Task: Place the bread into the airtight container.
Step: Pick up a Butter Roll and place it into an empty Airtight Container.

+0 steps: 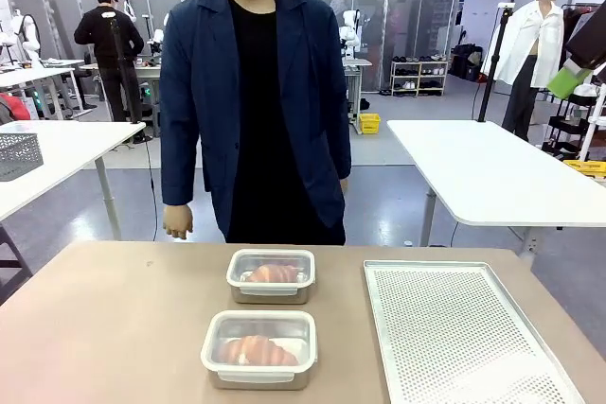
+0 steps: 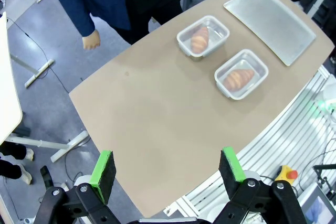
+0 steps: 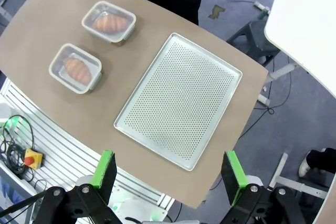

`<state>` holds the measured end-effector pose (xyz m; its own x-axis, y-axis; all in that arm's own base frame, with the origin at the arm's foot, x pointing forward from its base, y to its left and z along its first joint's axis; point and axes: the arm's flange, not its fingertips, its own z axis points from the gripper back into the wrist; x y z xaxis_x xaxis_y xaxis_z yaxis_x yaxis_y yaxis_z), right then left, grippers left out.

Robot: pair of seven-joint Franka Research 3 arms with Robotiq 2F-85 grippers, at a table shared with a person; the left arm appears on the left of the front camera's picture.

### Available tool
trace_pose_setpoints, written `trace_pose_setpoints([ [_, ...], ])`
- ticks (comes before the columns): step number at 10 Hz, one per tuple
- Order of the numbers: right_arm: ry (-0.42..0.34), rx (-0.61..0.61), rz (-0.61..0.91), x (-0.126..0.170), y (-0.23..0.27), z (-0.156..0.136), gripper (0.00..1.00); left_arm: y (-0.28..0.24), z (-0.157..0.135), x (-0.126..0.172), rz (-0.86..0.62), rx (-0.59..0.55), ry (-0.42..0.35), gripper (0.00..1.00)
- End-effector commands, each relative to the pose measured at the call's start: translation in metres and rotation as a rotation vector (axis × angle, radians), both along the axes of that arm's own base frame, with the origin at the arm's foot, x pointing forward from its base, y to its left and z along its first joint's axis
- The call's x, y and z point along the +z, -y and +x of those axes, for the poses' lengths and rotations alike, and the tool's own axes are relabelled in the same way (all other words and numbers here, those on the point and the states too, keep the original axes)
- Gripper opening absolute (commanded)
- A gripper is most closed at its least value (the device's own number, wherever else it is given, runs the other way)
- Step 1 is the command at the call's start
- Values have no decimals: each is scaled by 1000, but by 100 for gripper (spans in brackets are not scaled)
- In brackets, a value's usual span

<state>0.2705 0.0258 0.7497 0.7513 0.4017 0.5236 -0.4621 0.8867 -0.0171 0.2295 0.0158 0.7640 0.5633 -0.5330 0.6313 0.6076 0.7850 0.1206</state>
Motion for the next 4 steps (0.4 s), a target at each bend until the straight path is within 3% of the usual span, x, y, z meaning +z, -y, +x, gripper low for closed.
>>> trace_pose_setpoints([
  [1,7,7,-9,2,3,2,100,0,-1,1,-3,-8,1,100],
  [4,7,7,-9,2,3,2,100,0,-1,1,-3,-8,1,100],
])
